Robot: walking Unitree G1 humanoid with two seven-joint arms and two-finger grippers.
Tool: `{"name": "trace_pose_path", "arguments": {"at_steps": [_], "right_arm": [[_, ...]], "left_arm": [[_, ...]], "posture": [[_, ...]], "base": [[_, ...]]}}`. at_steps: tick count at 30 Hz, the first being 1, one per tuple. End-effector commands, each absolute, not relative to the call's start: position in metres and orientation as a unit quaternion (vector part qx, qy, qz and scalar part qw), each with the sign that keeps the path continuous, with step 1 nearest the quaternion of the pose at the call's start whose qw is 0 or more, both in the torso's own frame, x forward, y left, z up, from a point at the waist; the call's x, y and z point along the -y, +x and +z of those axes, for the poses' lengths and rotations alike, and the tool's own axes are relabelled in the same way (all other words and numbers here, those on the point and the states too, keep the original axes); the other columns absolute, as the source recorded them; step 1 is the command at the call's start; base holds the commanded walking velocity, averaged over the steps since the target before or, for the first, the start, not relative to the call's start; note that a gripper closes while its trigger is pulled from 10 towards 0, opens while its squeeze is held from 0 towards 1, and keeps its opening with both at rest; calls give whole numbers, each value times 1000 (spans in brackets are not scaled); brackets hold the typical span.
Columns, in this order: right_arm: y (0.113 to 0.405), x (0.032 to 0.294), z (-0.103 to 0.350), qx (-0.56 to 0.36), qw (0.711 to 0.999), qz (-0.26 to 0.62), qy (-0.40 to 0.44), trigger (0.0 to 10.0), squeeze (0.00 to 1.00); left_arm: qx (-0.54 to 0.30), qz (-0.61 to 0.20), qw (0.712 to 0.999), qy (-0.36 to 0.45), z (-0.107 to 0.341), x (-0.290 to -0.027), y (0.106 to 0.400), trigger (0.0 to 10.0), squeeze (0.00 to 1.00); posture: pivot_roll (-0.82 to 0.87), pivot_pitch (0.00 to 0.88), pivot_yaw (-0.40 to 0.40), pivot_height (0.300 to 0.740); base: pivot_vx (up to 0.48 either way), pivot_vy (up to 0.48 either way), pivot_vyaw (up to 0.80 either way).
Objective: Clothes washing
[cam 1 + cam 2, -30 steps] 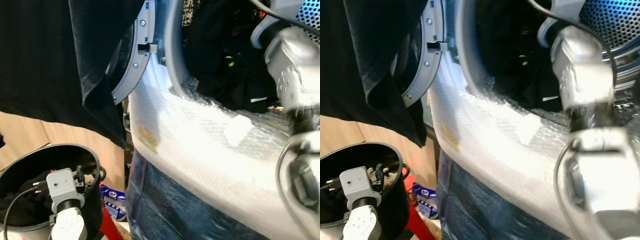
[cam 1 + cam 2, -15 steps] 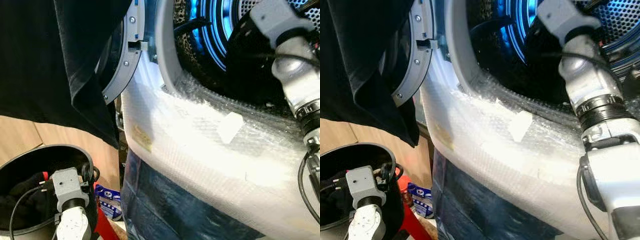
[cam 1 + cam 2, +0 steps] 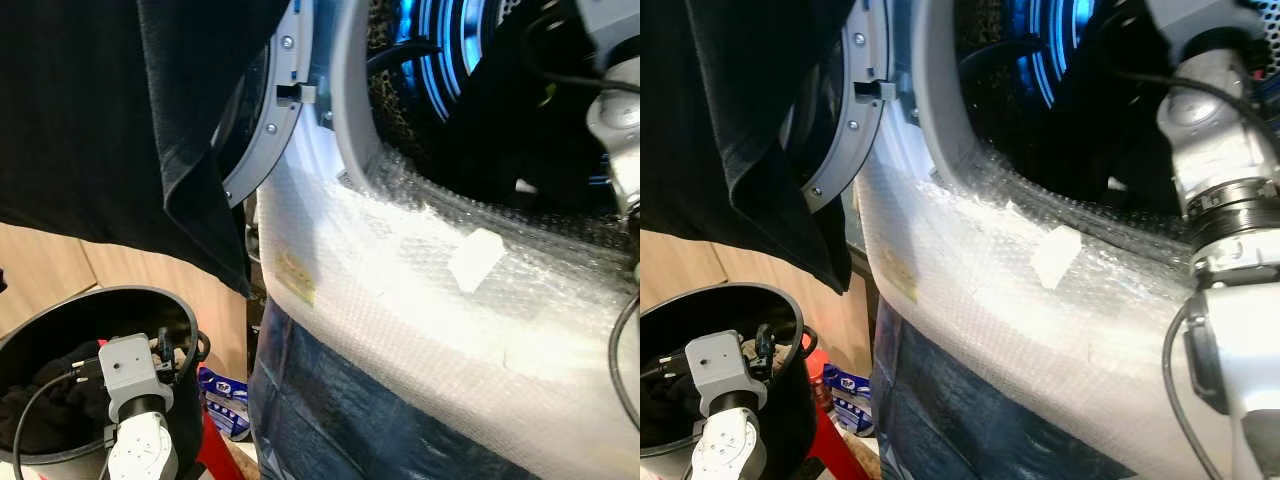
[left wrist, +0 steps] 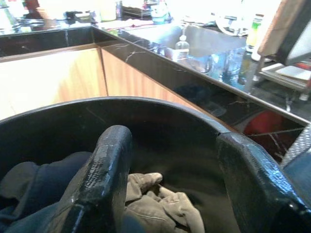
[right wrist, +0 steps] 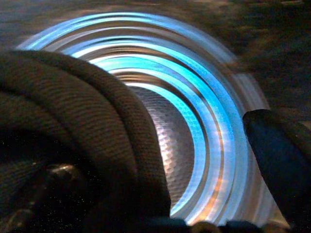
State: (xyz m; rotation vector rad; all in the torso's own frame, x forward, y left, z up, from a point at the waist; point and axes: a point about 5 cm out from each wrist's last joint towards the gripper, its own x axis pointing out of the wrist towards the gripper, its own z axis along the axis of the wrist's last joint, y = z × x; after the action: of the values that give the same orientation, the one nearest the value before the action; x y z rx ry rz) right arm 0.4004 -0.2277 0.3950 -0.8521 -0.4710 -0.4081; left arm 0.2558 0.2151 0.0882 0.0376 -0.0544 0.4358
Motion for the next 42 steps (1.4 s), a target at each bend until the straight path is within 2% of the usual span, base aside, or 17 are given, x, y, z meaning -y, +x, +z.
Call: {"name": "trace_pose_path", "arguments": {"at_steps": [1,3,6,10,13,17,18,19,20,22,30,34,38,40,41,42], "right_arm": [[396,223,404,246,854,-179,-422,10000,0],[393,219,403,250,834,-143,-471,10000,0],[386,222,405,256,826,-115,-488,10000,0],[378,224,409,262,828,-94,-486,10000,0],[352,229,414,264,835,-28,-481,10000,0],[345,230,411,258,838,-1,-482,10000,0],[342,229,406,253,825,25,-504,10000,0],[333,228,389,236,785,89,-566,10000,0],[333,228,389,236,785,89,-566,10000,0],[325,227,380,226,763,134,-591,10000,0],[309,224,374,208,759,180,-590,10000,0],[298,222,375,205,758,207,-584,10000,0],[279,212,380,264,774,274,-506,10000,0],[277,211,381,273,777,282,-492,10000,0],[272,208,382,288,787,307,-451,10000,0],[266,197,379,311,801,361,-363,10000,0]], "left_arm": [[26,208,978,23,88,-213,258,10000,0],[26,206,978,24,88,-213,258,10000,0],[26,205,978,24,88,-214,258,10000,0],[24,202,979,25,88,-213,258,10000,0],[20,193,981,28,87,-212,259,10000,0],[19,187,982,30,87,-212,259,10000,0],[18,185,982,30,87,-211,260,10000,0],[17,183,982,30,87,-211,260,10000,0],[17,183,982,30,87,-211,260,10000,0],[17,182,983,31,87,-211,260,10000,0],[13,182,983,29,85,-210,259,10000,0],[17,186,982,29,87,-212,260,10000,0],[9,189,982,30,83,-214,257,10000,0],[10,189,981,30,83,-215,257,10000,0],[15,192,981,30,86,-216,258,10000,0],[17,194,980,29,86,-216,258,10000,0]], "posture": [[57,0,-91,740],[49,0,-87,740],[43,0,-84,740],[43,0,-84,740],[17,0,-62,740],[11,0,-60,740],[10,0,-60,740],[9,0,-59,740],[9,0,-59,740],[8,0,-58,740],[16,0,-66,740],[17,0,-68,740],[16,0,-71,740],[16,0,-71,740],[13,0,-68,740],[11,0,-76,740]], "base": [[0,0,0],[0,0,0],[0,0,0],[0,0,0],[0,0,0],[0,0,0],[0,0,0],[0,0,0],[0,0,0],[0,0,0],[0,0,0],[0,0,0],[0,0,0],[0,0,0],[0,0,0],[0,0,0]]}}
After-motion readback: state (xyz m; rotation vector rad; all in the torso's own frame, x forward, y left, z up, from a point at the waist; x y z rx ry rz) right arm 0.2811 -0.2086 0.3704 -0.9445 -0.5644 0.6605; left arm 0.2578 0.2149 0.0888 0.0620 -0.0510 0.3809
